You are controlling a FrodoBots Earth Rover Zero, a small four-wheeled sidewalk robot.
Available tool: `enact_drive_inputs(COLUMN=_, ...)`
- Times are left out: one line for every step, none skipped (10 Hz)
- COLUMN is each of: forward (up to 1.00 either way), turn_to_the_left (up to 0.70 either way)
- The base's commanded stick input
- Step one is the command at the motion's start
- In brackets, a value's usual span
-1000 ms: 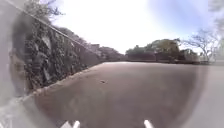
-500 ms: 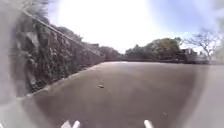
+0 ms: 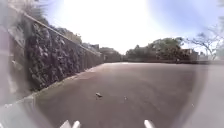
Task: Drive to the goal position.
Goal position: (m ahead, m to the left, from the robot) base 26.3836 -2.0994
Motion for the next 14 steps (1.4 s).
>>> enact_drive_inputs(forward=1.00, turn_to_the_left=0.00)
enact_drive_inputs(forward=1.00, turn_to_the_left=0.00)
enact_drive_inputs(forward=1.00, turn_to_the_left=-0.20)
enact_drive_inputs(forward=1.00, turn_to_the_left=-0.12)
enact_drive_inputs(forward=1.00, turn_to_the_left=-0.03)
enact_drive_inputs(forward=1.00, turn_to_the_left=-0.35)
enact_drive_inputs(forward=1.00, turn_to_the_left=-0.34)
enact_drive_inputs(forward=1.00, turn_to_the_left=-0.33)
enact_drive_inputs(forward=1.00, turn_to_the_left=0.00)
enact_drive_inputs(forward=1.00, turn_to_the_left=0.00)
enact_drive_inputs(forward=1.00, turn_to_the_left=0.00)
enact_drive_inputs(forward=1.00, turn_to_the_left=0.00)
enact_drive_inputs(forward=1.00, turn_to_the_left=0.00)
enact_drive_inputs(forward=1.00, turn_to_the_left=0.00)
